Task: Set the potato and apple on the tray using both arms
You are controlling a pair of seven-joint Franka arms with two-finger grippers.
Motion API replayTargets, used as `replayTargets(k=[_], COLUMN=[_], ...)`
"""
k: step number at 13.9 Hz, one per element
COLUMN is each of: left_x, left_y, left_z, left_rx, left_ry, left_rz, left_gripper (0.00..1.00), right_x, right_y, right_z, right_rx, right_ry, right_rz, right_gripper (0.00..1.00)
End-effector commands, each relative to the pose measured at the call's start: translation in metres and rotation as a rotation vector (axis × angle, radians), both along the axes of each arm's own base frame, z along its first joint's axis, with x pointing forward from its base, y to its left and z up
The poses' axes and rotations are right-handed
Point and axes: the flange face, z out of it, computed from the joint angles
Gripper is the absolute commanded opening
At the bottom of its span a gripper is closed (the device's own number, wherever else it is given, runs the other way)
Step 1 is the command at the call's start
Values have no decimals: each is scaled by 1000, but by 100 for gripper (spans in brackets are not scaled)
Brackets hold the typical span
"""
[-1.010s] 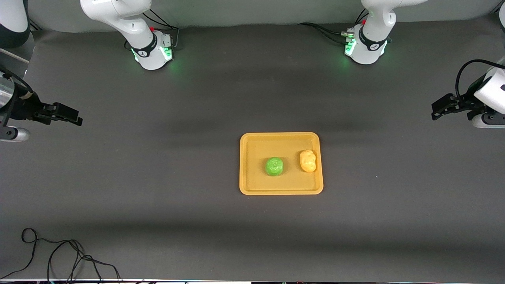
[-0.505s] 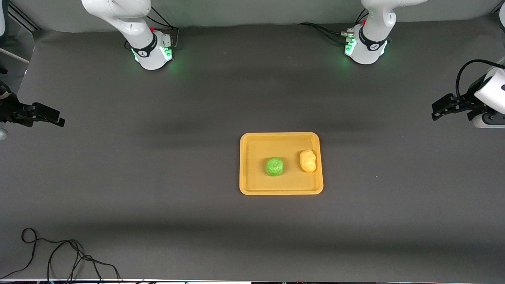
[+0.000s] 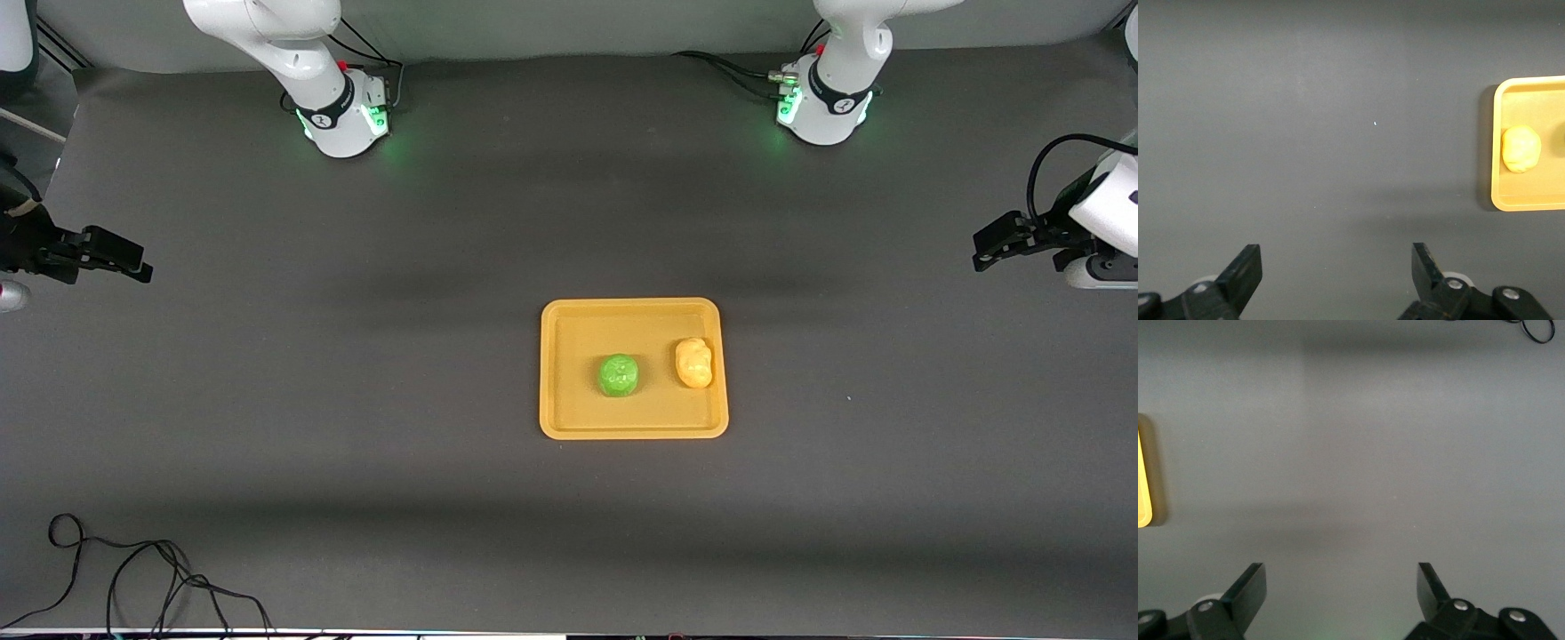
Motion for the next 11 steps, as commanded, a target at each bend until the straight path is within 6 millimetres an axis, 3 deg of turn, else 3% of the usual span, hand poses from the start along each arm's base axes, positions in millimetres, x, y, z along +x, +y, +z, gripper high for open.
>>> replayTargets(k=[1,11], left_x=[-3,-4], left_y=[2,2], left_z=[3,2], left_rx=[-6,-6], left_ry=[-11,-7], left_rz=[-11,-11], left_gripper=[100,100], right_x=[-9,-7], right_y=[-3,-6], right_z=[4,2], right_rx=[-10,-1], right_ry=[-4,-2], right_rz=[-19,-22], right_gripper=[100,100])
